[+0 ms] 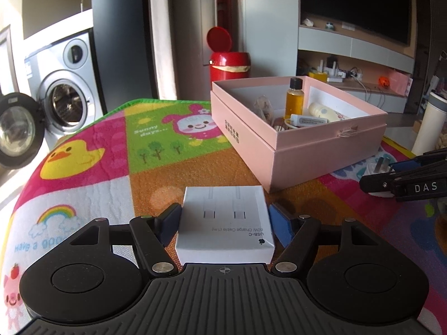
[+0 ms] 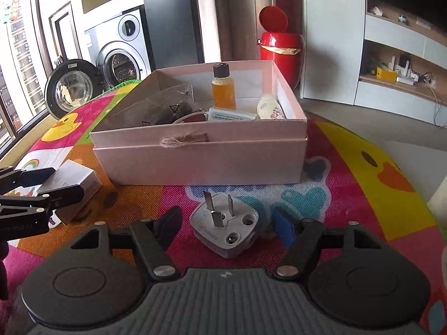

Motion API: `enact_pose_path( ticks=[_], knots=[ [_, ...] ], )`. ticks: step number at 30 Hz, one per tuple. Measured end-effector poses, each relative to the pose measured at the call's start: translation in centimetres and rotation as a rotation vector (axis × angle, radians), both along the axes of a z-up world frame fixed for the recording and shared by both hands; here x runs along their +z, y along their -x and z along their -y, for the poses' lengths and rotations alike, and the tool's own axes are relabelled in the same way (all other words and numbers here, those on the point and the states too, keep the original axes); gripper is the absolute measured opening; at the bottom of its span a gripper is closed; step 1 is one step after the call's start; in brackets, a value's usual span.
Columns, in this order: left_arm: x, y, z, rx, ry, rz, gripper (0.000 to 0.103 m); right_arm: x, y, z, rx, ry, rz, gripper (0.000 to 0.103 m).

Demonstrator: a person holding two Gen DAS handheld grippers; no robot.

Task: Organize rigid objects
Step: 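Lift the charger box and plug adapter toward the pink box with both tools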

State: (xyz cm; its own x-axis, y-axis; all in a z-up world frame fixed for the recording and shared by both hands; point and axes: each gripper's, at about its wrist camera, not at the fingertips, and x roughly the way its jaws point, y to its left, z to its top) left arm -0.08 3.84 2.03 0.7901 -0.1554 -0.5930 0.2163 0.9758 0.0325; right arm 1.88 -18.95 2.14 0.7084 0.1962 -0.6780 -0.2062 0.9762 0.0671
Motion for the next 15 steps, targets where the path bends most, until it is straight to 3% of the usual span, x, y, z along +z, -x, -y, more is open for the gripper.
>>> enact_pose_path(
  ticks=[6,9,11,15],
  knots=[
    [0.7,2.8,0.8,-0.108,-0.040,-0.015,0.074,2.0,2.6,0.4,0.131,0.041,0.032,0.050],
    [2.7,3.6,0.9,-0.157,0.042,0.001,0.074,4.8,3.9,1.3,0.160,0.038,0.104,0.050],
    [5.2,3.2,1.4,-0.192,0.084,0.044,0.074,7.6,4.2,2.0,0.158,0.029,0.178,0.050],
    [10.8,0.4,3.3,-0.219,0.046,0.192,0.074,13.6,3.0,2.9,0.145,0.006,0.323,0.050]
  ],
)
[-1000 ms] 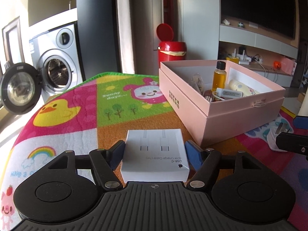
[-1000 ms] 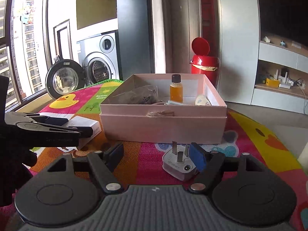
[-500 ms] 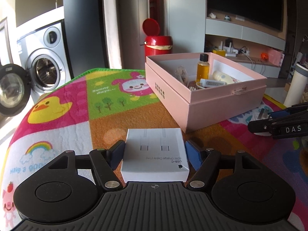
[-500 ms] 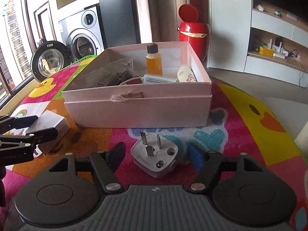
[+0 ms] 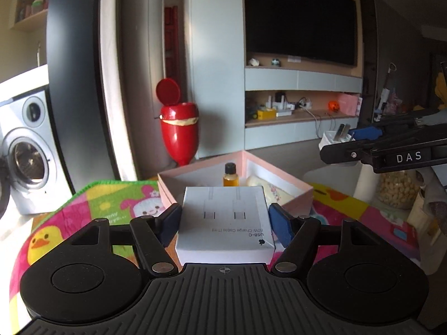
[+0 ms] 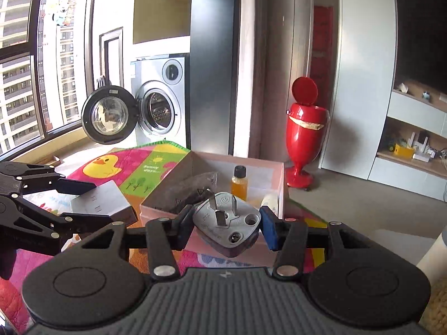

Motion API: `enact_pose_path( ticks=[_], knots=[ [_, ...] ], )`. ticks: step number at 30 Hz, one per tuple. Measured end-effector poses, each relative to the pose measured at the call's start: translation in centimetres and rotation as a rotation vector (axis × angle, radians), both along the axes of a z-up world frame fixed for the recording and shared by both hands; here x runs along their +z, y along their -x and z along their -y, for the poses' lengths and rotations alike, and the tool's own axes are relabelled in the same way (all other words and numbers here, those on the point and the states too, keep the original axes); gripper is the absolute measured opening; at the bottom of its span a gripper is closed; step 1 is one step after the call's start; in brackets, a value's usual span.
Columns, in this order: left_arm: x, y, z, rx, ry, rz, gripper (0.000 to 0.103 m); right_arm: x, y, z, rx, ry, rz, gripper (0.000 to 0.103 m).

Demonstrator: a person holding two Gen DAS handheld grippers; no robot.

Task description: Organize rigid objects

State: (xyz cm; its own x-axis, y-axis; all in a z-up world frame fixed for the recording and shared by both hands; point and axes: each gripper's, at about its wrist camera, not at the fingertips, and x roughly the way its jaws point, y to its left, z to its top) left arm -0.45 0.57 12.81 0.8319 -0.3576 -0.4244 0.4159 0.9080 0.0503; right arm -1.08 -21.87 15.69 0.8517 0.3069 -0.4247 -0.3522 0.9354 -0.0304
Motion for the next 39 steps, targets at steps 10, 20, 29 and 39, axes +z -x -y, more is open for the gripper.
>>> enact_pose_path(
  ticks=[10,20,29,39],
  knots=[
    [-1.9,-16.0,3.7,0.071,0.120,-0.193,0.074,3.0,-7.7,0.0,-0.078,0.017,0.076,0.050],
    [-5.3,-18.7,2.0,0.116,0.233,-0.191,0.073,-5.9,-12.7,-1.5,-0.055,0.046,-0.151,0.050],
    [-3.4,-12.2,-1.5,0.147,0.227,-0.130,0.073,-8.3,-11.7,-2.9,-0.021,0.061,-0.174,0.065],
    [-8.0,-0.4,-4.4,0.316,0.042,-0.239,0.073,-8.6,-2.6,-2.7,-0.061,0.050,-0.130,0.087]
  ],
)
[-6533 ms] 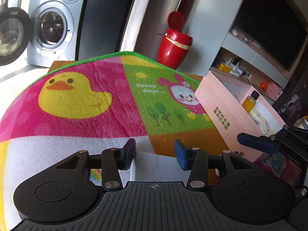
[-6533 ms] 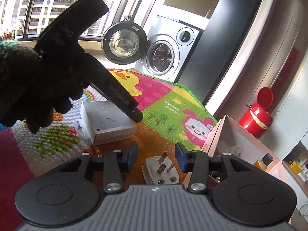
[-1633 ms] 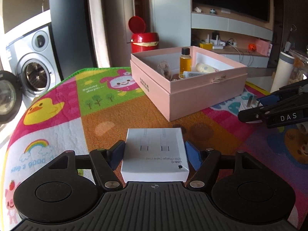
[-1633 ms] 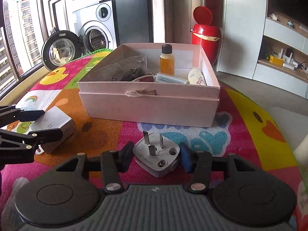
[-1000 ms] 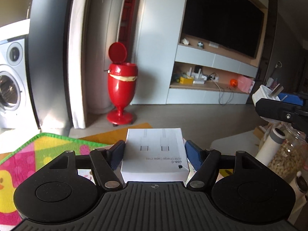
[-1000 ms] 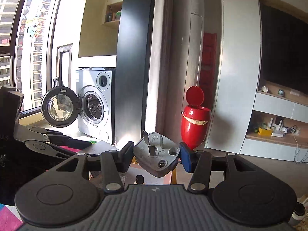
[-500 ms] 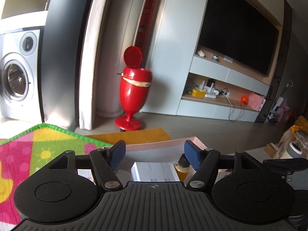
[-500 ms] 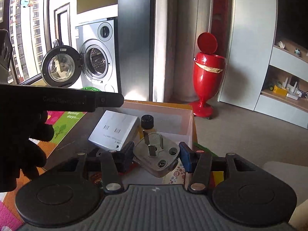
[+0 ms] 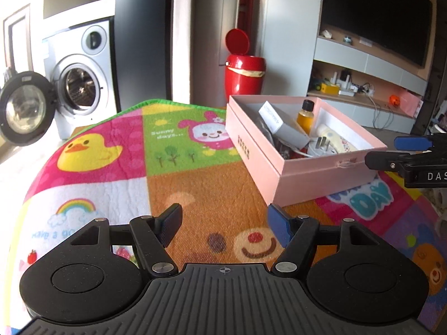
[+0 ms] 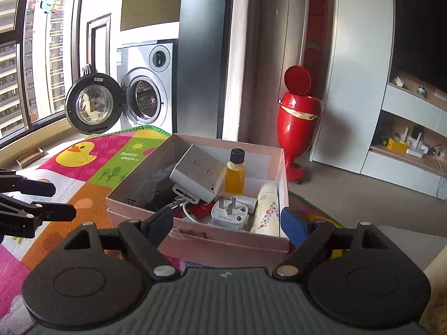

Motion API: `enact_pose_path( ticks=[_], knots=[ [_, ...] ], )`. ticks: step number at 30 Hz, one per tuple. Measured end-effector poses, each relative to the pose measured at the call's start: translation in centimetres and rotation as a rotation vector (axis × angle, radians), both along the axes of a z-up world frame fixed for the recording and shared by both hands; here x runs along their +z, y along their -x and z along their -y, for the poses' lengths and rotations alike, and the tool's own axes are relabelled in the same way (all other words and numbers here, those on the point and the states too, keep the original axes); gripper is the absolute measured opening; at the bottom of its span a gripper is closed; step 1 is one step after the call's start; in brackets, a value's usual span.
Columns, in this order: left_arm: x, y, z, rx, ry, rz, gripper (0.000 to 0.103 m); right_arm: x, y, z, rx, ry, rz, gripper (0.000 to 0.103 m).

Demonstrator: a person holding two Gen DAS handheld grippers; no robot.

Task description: Organize rigid objects

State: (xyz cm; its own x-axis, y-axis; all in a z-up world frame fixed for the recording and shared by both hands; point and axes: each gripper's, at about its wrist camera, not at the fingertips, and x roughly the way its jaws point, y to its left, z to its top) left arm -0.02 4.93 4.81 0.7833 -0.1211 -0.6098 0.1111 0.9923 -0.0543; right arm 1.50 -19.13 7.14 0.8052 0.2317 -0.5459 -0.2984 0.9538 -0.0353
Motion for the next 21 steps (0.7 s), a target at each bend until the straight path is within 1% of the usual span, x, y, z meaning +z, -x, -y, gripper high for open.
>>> enact_pose_path(
  ticks=[4,5,6,7,8,9,10,11,12,13,15,17,21],
  knots=[
    [-2.7,1.1,0.4,0.058,0.030,-0.080,0.073,-3.0,0.5,-1.3,-0.025,0.006,-0.123,0.087],
    [-3.2,1.2,0.7,0.068,0.031,-0.076,0.077,-3.7,0.5,-1.6,-0.026,0.008,-0.148,0.087],
    [-3.3,1.4,1.1,0.070,0.018,-0.053,0.078,-4.3,0.5,-1.8,-0.025,0.013,-0.165,0.087],
    [-3.7,1.6,1.9,0.076,-0.011,-0.054,0.082,-4.9,0.4,-2.1,-0.028,0.024,-0.174,0.087],
    [-3.8,1.6,2.6,0.080,-0.040,-0.052,0.086,-5.3,0.4,-2.3,-0.038,0.036,-0.179,0.087],
    [-4.0,1.6,3.1,0.087,-0.057,-0.044,0.087,-5.8,0.2,-2.4,-0.053,0.047,-0.187,0.087],
    [-4.1,1.7,3.4,0.097,-0.056,-0.037,0.087,-5.9,0.1,-2.3,-0.064,0.036,-0.180,0.091],
    [-4.1,1.7,3.4,0.114,-0.047,-0.035,0.087,-6.1,-0.1,-2.1,-0.087,0.027,-0.184,0.094],
    [-4.1,1.7,3.4,0.130,-0.039,-0.033,0.087,-6.2,-0.3,-1.9,-0.102,0.023,-0.195,0.100],
    [-4.1,1.6,3.5,0.146,-0.033,-0.028,0.087,-6.3,-0.5,-1.8,-0.109,0.015,-0.206,0.103],
    [-4.2,1.6,3.9,0.161,-0.051,-0.023,0.087,-6.3,-0.6,-1.6,-0.109,0.012,-0.206,0.103],
    [-4.2,1.4,4.1,0.181,-0.050,-0.018,0.088,-6.4,-0.4,-1.6,-0.113,0.010,-0.199,0.103],
    [-4.2,0.9,4.5,0.211,-0.059,-0.019,0.089,-6.8,0.1,-1.2,-0.088,-0.004,-0.148,0.103]
  ],
)
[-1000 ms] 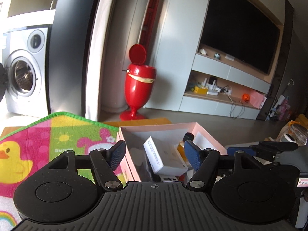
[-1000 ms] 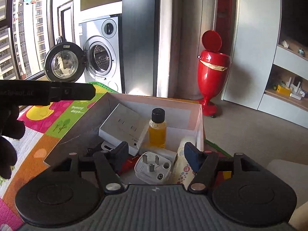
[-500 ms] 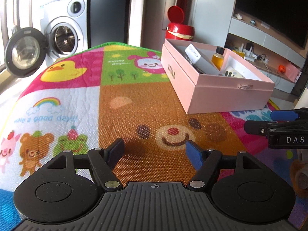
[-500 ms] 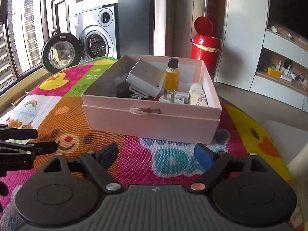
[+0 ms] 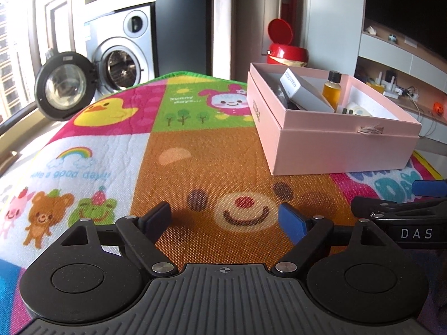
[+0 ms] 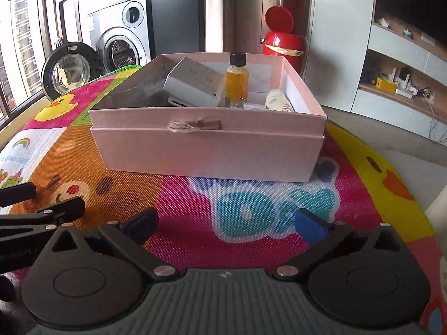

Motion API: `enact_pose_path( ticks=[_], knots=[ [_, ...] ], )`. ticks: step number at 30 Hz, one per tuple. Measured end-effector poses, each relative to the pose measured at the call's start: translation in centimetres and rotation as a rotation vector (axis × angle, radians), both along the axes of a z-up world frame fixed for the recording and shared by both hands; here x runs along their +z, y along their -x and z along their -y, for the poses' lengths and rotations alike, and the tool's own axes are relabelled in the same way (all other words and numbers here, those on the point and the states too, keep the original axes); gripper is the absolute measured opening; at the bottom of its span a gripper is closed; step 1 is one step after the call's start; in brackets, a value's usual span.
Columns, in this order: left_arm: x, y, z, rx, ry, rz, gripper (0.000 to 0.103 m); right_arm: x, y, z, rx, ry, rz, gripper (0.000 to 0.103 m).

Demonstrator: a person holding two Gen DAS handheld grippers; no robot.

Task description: Organize rigid objects

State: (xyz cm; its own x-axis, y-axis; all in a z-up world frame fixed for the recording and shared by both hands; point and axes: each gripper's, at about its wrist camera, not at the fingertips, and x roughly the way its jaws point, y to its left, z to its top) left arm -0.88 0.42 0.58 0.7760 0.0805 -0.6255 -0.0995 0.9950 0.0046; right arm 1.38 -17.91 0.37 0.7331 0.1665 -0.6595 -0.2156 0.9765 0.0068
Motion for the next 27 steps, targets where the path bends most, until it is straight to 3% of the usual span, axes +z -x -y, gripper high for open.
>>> enact_pose_path(
  ticks=[27],
  knots=[
    [-0.21,-0.43,0.31,0.006,-0.004,0.001,0.091,-0.09,-0.08,-0.01,-0.024,-0.008,0.023,0.103]
  ],
)
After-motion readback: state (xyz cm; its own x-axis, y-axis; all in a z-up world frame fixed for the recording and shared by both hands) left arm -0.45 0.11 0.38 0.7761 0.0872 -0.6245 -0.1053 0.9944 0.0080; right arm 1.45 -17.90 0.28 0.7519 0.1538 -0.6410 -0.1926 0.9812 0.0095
